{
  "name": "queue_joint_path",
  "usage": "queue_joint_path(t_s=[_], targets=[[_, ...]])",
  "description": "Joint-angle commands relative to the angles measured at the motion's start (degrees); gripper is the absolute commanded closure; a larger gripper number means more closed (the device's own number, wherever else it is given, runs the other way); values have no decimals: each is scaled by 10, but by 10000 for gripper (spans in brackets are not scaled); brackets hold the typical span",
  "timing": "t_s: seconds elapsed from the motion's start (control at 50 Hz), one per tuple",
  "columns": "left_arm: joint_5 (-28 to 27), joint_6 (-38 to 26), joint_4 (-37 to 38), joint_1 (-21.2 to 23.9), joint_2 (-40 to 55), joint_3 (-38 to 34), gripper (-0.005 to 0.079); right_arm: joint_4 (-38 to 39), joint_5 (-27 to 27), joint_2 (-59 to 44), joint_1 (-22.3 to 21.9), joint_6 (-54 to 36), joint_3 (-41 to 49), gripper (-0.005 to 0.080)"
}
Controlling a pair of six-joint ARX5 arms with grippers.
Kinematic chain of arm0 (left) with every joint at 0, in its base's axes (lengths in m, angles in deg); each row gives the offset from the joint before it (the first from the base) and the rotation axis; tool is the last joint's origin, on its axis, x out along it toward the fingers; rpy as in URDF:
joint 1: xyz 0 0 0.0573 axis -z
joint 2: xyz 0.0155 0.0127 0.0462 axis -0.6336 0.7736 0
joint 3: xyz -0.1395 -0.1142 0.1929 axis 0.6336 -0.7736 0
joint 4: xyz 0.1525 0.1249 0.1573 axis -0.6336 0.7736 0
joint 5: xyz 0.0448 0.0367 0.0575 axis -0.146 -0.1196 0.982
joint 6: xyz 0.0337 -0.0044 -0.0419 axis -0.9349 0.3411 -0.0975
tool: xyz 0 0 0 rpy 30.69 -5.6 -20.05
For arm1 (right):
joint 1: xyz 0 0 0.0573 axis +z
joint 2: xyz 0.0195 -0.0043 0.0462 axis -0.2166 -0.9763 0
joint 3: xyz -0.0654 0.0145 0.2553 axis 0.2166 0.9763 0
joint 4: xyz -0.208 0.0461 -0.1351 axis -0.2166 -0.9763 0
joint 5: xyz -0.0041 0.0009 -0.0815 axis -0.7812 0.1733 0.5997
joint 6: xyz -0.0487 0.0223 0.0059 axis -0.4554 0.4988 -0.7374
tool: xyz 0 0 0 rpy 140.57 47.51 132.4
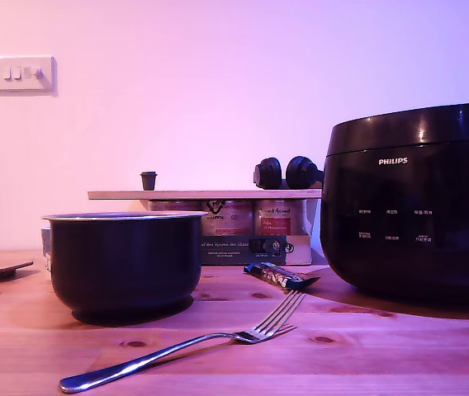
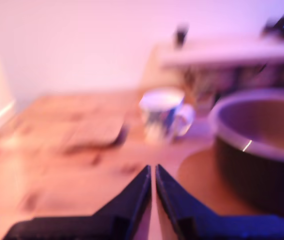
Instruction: Pick up the rice cooker pot, and place it on the shelf behind you
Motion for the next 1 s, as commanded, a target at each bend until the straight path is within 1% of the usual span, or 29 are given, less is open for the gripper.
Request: queue_joint_path(t_s=[0.0,0.04,0.06,0.12,0.2,0.32,0.46,0.52,0.58,0.64,0.7,0.78,0.82,0.9,0.98], targets=[[-14,17,-27,-2,-3,3,723,28,-3,3,-3,5,4,735],[-21,20,-43,-2,-3,5,723,42,-4,3,-3,16,3,735],[-25,37,-49,-2,-3,6,723,50,-4,3,-3,24,3,735],[-36,59,-68,-2,-3,8,723,78,-9,3,-3,62,2,735],[-44,89,-86,-2,-3,9,723,119,-37,3,-3,113,2,735],[-62,115,-99,-2,-3,9,723,166,-68,3,-3,169,1,735],[-92,170,-127,-1,-3,9,723,204,-129,3,-3,193,-2,735],[-112,191,-148,-1,-3,10,724,224,-160,3,-3,218,-4,735],[-133,210,-170,-1,-3,10,724,247,-178,3,-2,243,-9,735],[-160,218,-180,-1,-3,16,724,267,-192,3,1,265,-17,735],[-188,221,-179,-1,-2,27,728,280,-219,3,4,282,-27,735],[-224,221,-176,-1,-2,47,766,303,-241,3,8,293,-44,735],[-237,220,-175,-1,-2,59,766,306,-252,3,10,293,-56,735],[-257,208,-159,-1,3,89,766,298,-281,2,12,292,-83,739],[-278,186,-125,-1,20,123,766,268,-307,-5,12,291,-116,764]])
